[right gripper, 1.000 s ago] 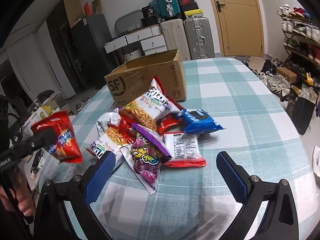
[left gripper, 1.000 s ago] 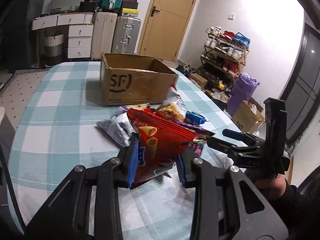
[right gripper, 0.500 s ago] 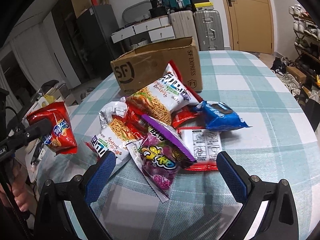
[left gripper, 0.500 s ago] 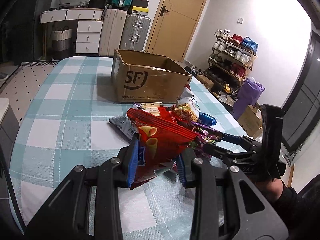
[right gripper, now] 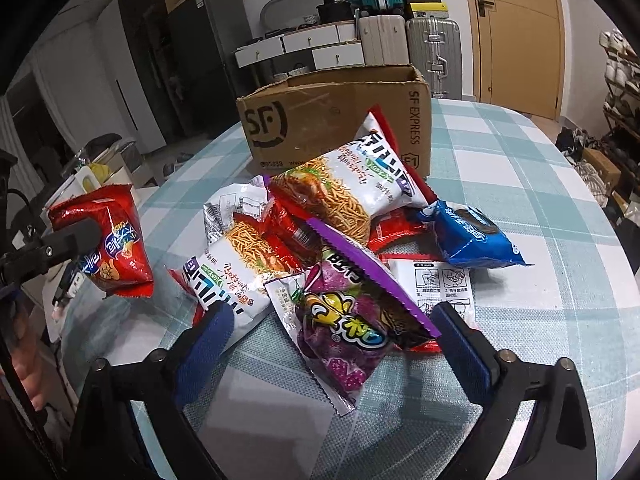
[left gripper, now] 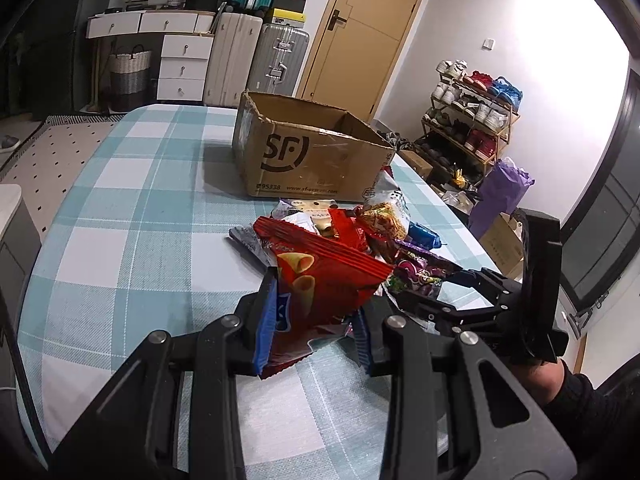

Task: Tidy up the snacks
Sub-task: 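Lift the red chip bag with the left tool while the right tool grasps the purple candy bag, then carry the red bag and purple bag with both tools over the cardboard box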

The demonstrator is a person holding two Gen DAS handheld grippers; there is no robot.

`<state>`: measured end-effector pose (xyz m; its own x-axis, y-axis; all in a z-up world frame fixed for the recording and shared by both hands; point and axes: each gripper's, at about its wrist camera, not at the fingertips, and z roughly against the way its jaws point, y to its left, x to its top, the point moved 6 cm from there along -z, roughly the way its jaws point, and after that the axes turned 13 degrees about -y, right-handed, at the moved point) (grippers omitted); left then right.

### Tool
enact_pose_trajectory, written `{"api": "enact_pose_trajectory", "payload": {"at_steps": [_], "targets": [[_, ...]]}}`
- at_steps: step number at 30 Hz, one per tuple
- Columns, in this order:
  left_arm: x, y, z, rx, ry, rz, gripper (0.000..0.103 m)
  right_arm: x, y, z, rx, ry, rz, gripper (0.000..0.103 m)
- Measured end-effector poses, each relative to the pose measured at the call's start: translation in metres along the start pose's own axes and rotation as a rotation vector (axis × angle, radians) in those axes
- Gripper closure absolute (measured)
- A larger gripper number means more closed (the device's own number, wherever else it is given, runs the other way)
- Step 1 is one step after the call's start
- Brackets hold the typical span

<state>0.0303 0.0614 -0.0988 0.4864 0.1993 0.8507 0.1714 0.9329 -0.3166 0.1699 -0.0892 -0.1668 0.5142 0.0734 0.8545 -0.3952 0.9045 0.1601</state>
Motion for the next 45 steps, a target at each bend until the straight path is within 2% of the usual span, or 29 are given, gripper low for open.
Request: {"api": "enact_pose_trajectory", "payload": {"at_steps": [5,7,10,12,14,31,45], "targets": [[-0.001,0.003,0.000,0.003,0.002,0.013,0.073,-0.001,0.005,0.000,-0.005,0.006,0.026,0.022],[-0.001,0.004,0.000,0.005,0.001,0.011,0.073,-0.002,0.005,-0.001,-0.010,0.006,0.037,0.031],[-0.001,0.004,-0.001,0.004,0.002,0.016,0.073,-0.004,0.003,-0.002,-0.002,0.015,0.032,0.054],[-0.001,0.005,-0.001,0.004,0.001,0.012,0.073,-0.007,-0.001,-0.006,0.039,0.041,-0.014,0.063],[0.000,0.005,0.000,0.004,0.000,0.014,0.073,-0.006,-0.006,-0.005,0.064,0.036,-0.060,0.066],[0.002,-0.003,0.003,0.003,0.003,-0.006,0.073,0.008,-0.008,0.030,0.082,-0.038,-0.098,0.068],[0.021,-0.019,-0.007,-0.028,0.010,-0.026,0.073,0.042,0.009,0.061,0.139,-0.114,-0.086,0.068]]}}
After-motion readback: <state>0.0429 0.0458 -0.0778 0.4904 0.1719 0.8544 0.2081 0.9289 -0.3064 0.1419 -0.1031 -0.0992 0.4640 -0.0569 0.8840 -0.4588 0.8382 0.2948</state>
